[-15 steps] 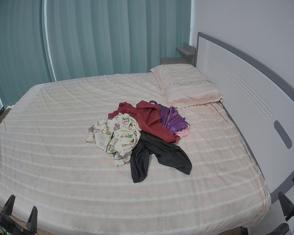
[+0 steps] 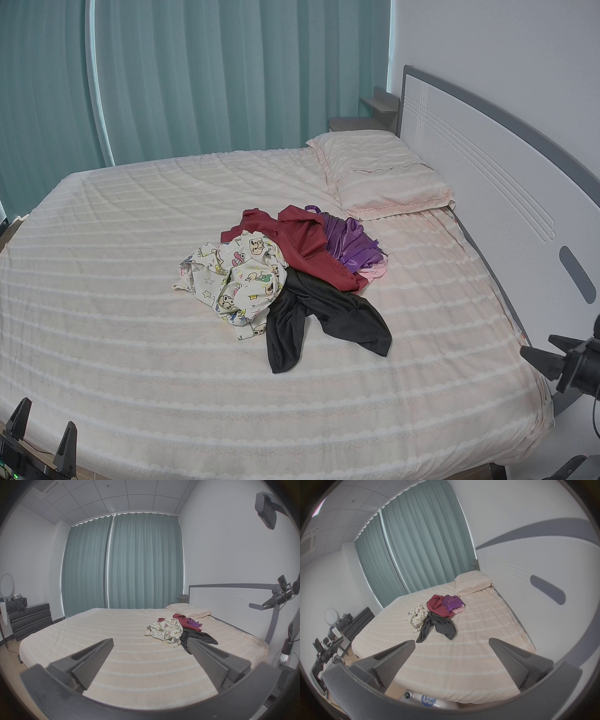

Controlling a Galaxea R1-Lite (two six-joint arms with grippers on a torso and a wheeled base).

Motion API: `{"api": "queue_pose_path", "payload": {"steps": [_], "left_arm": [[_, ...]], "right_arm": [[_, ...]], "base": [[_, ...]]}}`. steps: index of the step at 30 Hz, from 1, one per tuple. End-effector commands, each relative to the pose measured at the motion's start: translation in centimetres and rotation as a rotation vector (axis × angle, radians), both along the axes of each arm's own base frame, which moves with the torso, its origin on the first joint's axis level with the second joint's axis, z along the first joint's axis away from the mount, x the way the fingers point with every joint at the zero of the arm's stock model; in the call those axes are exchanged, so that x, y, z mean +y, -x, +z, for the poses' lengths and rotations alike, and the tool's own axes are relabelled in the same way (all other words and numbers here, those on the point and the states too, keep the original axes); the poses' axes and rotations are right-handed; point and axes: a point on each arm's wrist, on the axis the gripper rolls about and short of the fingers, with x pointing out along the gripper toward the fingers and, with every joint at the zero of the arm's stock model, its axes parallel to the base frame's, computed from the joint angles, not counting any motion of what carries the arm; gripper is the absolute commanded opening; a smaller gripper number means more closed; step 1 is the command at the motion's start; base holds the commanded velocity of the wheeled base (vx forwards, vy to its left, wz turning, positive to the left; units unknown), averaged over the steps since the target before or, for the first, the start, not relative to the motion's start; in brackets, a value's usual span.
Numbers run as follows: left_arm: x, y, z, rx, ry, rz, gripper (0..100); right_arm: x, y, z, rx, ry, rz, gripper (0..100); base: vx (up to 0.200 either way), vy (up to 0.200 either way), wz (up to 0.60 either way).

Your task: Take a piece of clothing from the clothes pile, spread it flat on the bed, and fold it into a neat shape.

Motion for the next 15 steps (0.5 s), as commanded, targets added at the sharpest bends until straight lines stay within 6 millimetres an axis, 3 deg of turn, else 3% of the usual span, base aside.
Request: {"api": "queue_pose_path", "payload": {"steps": [1,15], "left_arm": [[0.0,0.0,-0.5,0.001,0.002,-0.002,100],[0.0,0.0,-0.5,0.001,0.007,-0.002,100]], "right_arm": [[1.7,-11.4,-4.9,0.25,-0.096,-0.022,100],[4.0,-22.5,-11.8,0.321,-0.174,-0.123,100]], "base": [[0.0,0.0,0.0],[0.0,0.0,0.0]]}}
